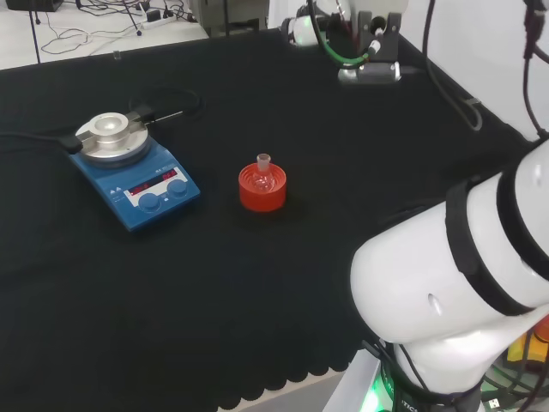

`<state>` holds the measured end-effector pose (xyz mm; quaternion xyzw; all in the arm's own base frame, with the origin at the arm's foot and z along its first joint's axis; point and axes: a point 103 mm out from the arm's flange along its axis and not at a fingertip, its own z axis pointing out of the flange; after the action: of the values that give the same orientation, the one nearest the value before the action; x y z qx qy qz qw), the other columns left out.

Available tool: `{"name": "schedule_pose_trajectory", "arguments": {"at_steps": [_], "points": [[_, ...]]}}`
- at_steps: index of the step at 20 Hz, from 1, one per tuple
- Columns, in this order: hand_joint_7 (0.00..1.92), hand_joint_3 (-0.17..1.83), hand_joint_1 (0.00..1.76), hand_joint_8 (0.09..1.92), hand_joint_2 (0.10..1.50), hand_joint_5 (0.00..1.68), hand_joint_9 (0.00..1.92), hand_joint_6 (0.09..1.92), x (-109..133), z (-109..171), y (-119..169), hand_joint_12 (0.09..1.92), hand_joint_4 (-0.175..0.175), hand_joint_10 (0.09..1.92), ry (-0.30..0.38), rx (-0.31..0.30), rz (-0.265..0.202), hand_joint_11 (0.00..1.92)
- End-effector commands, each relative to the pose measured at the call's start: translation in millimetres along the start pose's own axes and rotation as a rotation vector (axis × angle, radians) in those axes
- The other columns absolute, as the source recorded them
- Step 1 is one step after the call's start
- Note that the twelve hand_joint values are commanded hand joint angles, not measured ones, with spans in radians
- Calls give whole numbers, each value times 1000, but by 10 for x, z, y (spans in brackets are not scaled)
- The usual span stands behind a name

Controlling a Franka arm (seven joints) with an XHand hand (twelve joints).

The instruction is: Pick up the round-bottom flask.

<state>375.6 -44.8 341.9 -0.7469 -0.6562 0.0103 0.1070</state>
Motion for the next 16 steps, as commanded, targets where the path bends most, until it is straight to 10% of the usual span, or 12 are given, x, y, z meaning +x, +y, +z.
{"name": "schedule_pose_trajectory", "arguments": {"at_steps": [1, 16], "points": [[63, 260, 16, 491, 1287, 413, 202, 87, -66, 511, 317, 1263, 9, 603, 28, -22, -13, 0], [241, 303, 844, 558, 811, 632, 455, 123, 161, 1623, 331, 1380, -5, 609, 121, -31, -97, 20]]}}
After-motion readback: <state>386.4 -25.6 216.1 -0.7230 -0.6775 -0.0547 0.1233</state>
